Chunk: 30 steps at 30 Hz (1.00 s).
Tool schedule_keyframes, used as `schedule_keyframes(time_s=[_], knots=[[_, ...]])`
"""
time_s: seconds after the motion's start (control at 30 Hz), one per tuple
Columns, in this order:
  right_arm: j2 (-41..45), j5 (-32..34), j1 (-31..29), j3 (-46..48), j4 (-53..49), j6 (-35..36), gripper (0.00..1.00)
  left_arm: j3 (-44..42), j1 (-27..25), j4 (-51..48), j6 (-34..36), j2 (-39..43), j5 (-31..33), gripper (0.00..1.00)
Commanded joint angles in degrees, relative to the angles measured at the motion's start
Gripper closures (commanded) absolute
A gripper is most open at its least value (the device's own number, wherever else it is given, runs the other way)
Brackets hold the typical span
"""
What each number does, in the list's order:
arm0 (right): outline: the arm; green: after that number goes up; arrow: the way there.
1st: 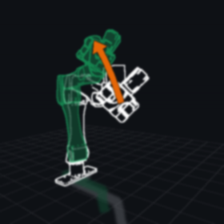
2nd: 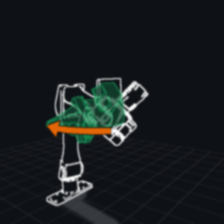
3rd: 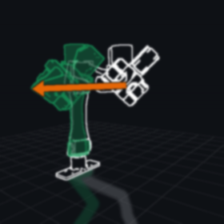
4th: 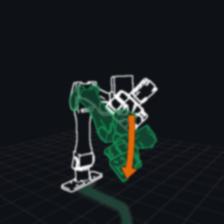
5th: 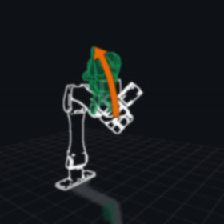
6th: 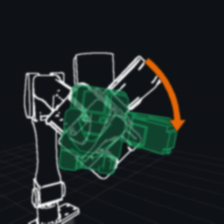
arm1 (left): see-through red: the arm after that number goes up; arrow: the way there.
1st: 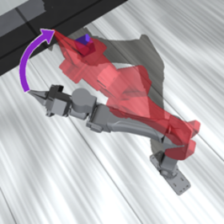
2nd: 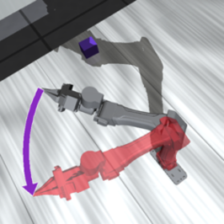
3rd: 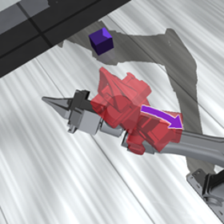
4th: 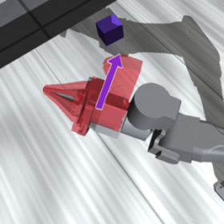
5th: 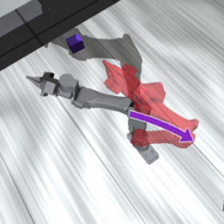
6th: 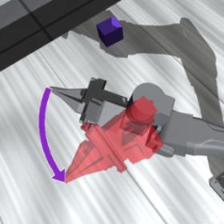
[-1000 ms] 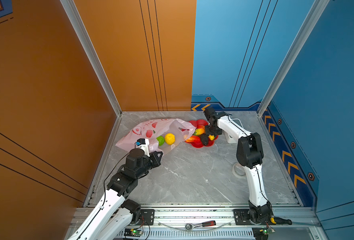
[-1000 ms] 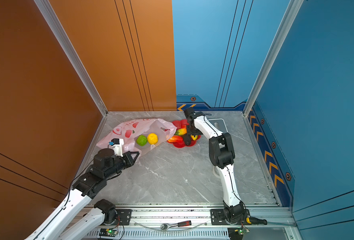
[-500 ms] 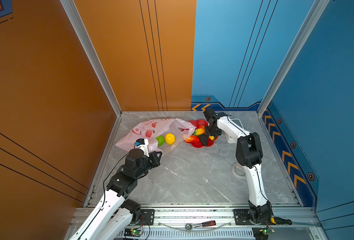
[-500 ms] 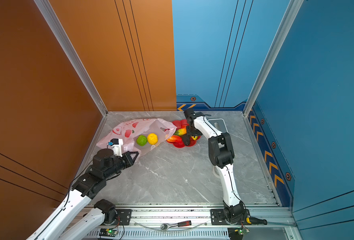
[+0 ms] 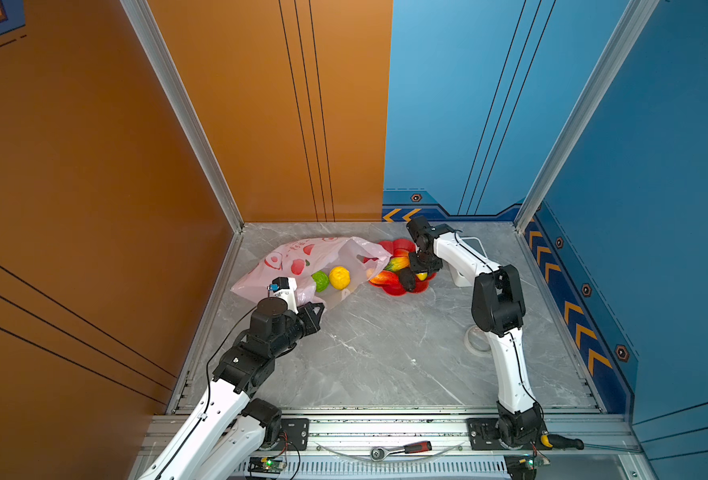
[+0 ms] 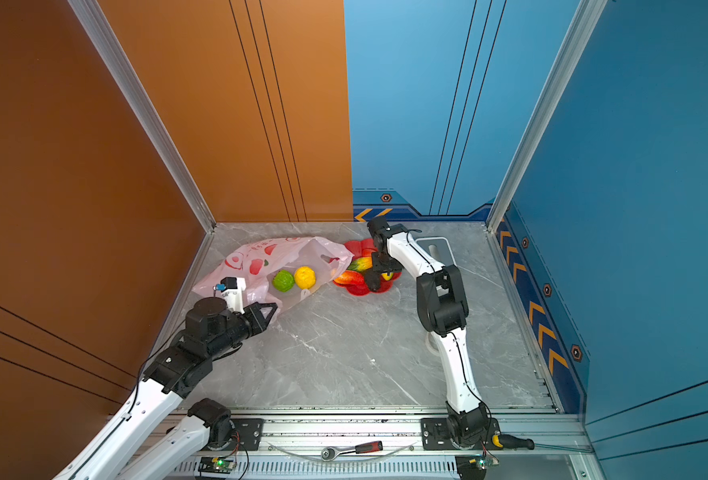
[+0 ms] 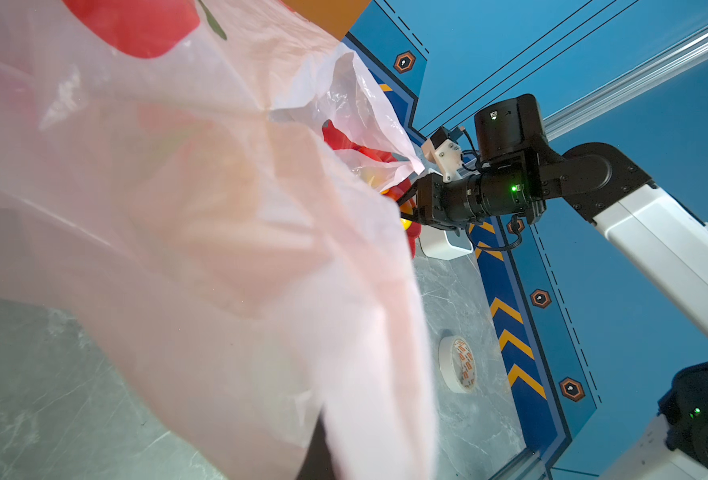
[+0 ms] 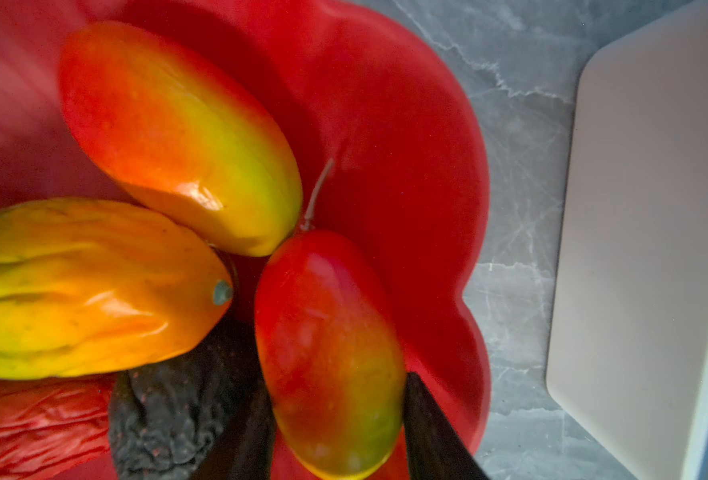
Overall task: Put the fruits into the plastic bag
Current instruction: 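Close the right gripper on the red-yellow mango and lift it, then carry the mango into the bag mouth held by the left gripper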
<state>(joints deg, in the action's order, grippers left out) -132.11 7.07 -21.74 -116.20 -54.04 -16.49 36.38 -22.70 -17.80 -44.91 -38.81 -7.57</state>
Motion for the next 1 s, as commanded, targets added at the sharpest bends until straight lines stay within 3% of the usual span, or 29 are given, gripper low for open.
schedule_keyframes(time_s=[0.0, 0.53, 0.97], knots=[[3.89, -0.59, -0.15, -1.05, -1.42, -0.74, 0.60, -0.57, 0.64, -0.43, -0.18, 0.22, 0.10, 1.00], [14.83, -8.11, 1.16, 5.75, 2.90, -4.96, 0.61, -0.61, 0.64, -0.30, -0.53, 0.93, -0.16, 1.00], [27.77, -28.62, 3.02, 18.04, 14.39, -12.27, 0.62, -0.52, 0.64, 0.50, -1.19, 0.27, -0.78, 1.00]])
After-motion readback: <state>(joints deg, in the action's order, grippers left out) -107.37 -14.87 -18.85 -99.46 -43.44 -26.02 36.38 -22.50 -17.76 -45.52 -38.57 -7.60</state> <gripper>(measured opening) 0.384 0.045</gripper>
